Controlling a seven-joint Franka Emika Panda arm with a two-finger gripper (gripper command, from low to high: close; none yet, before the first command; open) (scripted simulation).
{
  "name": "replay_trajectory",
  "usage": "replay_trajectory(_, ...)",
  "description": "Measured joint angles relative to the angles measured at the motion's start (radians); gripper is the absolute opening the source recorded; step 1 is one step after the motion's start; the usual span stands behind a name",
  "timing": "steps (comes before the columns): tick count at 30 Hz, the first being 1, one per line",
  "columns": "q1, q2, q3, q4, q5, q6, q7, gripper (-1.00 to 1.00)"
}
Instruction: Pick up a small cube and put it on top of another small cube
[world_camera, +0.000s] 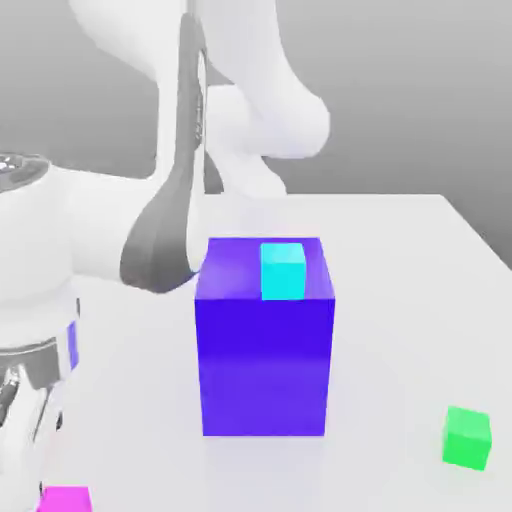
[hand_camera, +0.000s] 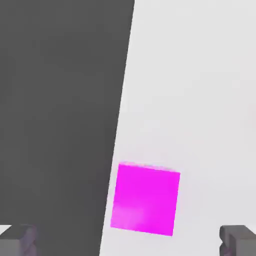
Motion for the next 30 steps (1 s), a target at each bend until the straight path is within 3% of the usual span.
replay_trajectory(3,0.006,0.11,-0.013,0.023,-0.001,0.08,0.017,0.0)
replay_trajectory(4,0.009,0.138,-0.017,0.029,-0.005,0.101,0.021,-1.0)
replay_trajectory(10,0.011,0.152,-0.019,0.032,-0.006,0.114,0.022,-1.0)
replay_trajectory(15,0.005,0.014,0.003,-0.002,0.016,0.01,0.008,-1.0)
replay_trajectory(30,0.386,-0.225,0.342,-0.232,-0.04,-0.009,0.106,-1.0)
